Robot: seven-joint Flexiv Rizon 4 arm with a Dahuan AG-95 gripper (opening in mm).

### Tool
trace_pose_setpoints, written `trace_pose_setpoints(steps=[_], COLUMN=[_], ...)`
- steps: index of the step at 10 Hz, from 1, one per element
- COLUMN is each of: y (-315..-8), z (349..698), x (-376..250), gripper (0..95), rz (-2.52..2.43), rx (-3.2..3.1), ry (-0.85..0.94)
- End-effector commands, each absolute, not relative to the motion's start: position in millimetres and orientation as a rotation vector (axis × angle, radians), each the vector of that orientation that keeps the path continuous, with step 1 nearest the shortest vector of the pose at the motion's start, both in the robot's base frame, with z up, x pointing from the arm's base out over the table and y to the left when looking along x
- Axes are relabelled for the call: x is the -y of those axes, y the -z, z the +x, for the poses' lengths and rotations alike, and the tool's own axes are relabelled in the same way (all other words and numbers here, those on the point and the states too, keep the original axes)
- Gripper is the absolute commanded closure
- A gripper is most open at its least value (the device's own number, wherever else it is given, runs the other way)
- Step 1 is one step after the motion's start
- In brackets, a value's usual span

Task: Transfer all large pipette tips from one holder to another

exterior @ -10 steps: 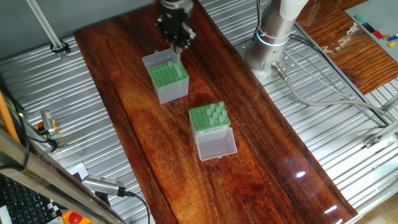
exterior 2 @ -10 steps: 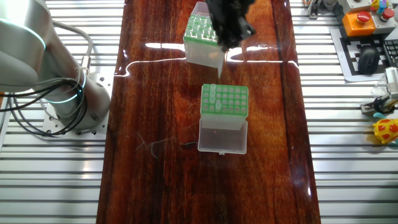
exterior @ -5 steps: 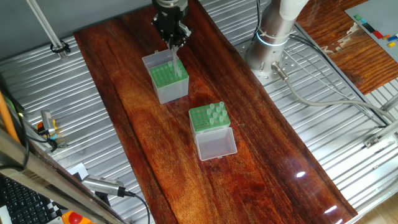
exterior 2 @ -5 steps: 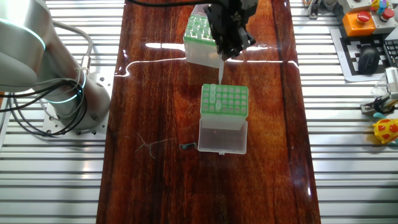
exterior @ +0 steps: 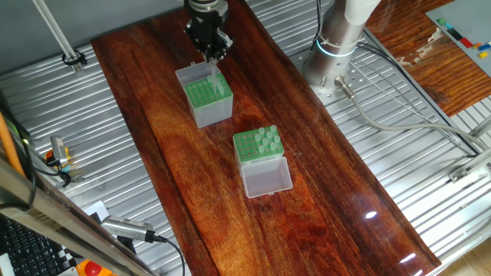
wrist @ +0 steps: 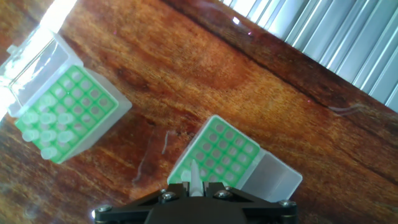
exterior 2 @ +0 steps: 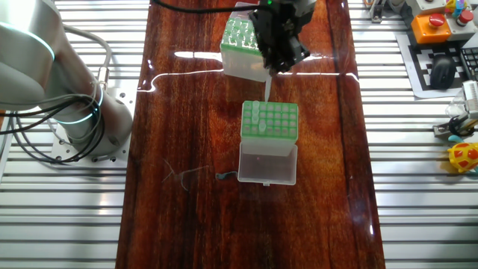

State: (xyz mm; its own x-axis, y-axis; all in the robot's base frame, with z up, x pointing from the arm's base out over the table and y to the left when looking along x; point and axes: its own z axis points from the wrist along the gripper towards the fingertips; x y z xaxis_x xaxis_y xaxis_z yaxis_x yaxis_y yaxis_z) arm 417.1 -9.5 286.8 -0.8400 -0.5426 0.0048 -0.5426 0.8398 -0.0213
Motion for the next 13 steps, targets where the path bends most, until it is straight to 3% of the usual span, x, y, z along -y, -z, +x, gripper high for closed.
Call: trace_pose_setpoints(steps=[1, 13], y=[-284.6, -280.9], z=[417.3, 415.7], x=[13.4, 12.5], gripper=[95.0, 95.0], rz=[-0.91, -0.92], rx=[-3.011, -3.017], ry=[0.038, 0.027])
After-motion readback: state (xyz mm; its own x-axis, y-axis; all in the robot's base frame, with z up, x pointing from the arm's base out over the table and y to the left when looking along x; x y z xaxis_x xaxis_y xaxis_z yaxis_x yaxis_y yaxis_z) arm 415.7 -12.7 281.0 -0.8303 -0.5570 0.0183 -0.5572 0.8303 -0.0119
